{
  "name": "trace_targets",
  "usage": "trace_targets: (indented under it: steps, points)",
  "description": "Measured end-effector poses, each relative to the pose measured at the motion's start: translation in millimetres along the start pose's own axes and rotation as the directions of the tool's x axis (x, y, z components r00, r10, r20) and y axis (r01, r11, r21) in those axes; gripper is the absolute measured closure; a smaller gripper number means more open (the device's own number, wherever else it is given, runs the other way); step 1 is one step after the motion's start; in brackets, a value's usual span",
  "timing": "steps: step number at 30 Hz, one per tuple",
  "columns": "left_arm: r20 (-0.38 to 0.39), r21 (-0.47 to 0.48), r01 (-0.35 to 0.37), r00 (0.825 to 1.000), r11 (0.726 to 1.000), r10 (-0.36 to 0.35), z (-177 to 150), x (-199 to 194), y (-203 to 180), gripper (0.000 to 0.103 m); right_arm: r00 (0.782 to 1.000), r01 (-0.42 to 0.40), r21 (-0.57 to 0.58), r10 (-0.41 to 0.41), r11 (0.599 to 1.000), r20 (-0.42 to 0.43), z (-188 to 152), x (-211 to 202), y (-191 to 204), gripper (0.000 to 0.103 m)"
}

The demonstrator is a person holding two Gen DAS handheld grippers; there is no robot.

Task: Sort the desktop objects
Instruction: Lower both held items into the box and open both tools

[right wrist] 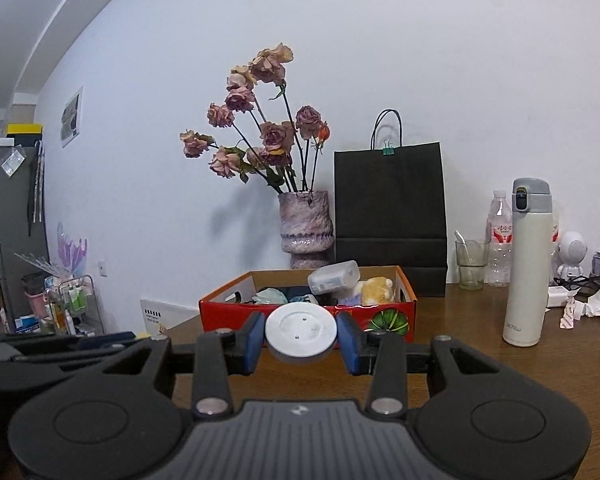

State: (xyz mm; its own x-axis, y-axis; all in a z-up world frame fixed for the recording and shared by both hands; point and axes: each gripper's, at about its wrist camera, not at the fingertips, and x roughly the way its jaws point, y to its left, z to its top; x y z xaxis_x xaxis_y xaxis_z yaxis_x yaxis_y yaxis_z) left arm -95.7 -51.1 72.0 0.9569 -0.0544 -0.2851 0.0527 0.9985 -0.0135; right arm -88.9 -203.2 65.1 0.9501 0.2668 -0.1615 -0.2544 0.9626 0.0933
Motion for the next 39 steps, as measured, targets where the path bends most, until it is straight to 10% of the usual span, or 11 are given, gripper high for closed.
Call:
trace_targets:
  steps: [9,17,20,22,28,33,39]
  points:
    - [-0.005,-0.050,0.057,0.998,0.997,-0.057,41.2,47.2,11.8,0.082,0.999,0.049,-0.011,-0.050,0.999,-0.009,29.3,47.2,-18.3,0.065]
    - [-0.087,-0.053,0.119,0.989,0.991,-0.124,140.9,182.0,26.2,0.079,0.987,0.112,-0.043,-0.116,0.993,-0.114,119.3,192.8,-61.0,0.064]
    - [-0.279,-0.117,0.200,0.934,0.973,-0.225,165.3,261.0,30.5,0.037,0.931,0.119,-0.004,-0.113,0.993,-0.346,140.8,276.0,-83.2,0.038]
    - [-0.430,-0.141,0.209,0.868,0.968,-0.250,171.0,305.1,32.7,0.034,0.895,0.128,0.070,-0.085,0.989,-0.438,149.4,310.6,-101.0,0.039]
    - [-0.563,-0.109,0.174,0.801,0.979,-0.205,169.3,333.6,37.6,0.011,0.768,0.098,0.110,-0.005,0.989,-0.640,155.7,353.9,-115.0,0.031]
    - [-0.587,-0.067,0.163,0.791,0.984,-0.171,165.5,319.4,34.7,0.003,0.675,0.072,0.039,-0.020,0.997,-0.737,138.2,353.0,-99.6,0.029]
    - [-0.583,-0.046,0.142,0.800,0.989,-0.142,166.4,295.9,40.6,0.001,0.677,0.064,0.032,-0.020,0.997,-0.735,142.2,329.2,-91.9,0.021]
